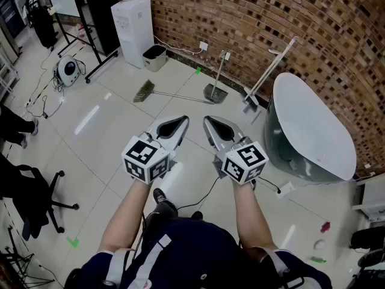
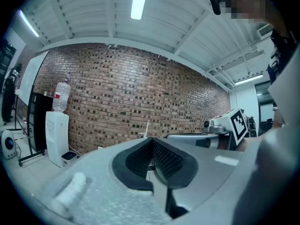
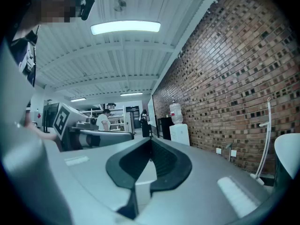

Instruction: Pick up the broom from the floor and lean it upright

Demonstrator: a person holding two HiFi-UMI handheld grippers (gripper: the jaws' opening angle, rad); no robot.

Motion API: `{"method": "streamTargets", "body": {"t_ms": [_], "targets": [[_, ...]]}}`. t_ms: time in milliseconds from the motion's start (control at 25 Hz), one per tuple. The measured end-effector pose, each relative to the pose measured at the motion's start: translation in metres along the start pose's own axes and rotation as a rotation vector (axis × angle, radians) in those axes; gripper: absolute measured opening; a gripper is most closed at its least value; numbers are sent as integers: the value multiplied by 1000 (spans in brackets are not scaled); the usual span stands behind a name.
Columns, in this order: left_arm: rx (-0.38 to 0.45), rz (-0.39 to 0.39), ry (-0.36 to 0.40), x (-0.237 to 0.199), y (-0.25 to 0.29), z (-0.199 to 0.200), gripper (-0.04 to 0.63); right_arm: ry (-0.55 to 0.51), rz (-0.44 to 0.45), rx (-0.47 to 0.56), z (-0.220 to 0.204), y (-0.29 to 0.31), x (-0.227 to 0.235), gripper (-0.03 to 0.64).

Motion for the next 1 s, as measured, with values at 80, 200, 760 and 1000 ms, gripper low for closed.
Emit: {"method": "streamTargets", "body": {"t_ms": [80, 200, 760, 1000], "targets": [[4, 5, -1, -11, -2, 0, 2, -4, 7, -9, -1, 11, -2, 5], [5, 0, -4, -29, -2, 0, 2, -7, 7, -20, -3, 29, -1, 5], [-5, -60, -47, -147, 0, 1, 1, 1, -56, -73, -9, 135, 1, 5], [-23, -62, -71, -184, 19, -4, 2, 31, -53, -96, -18, 170, 25, 5]]}}
Point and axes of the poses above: the fingertips, and each gripper's own axes: y forward along the fingers, x to its right, z out of its top, the point moved 9 cm from there along -y, backward along the fingers, and after that the axes turned 2 degrees about -y, right-handed, at the moved point
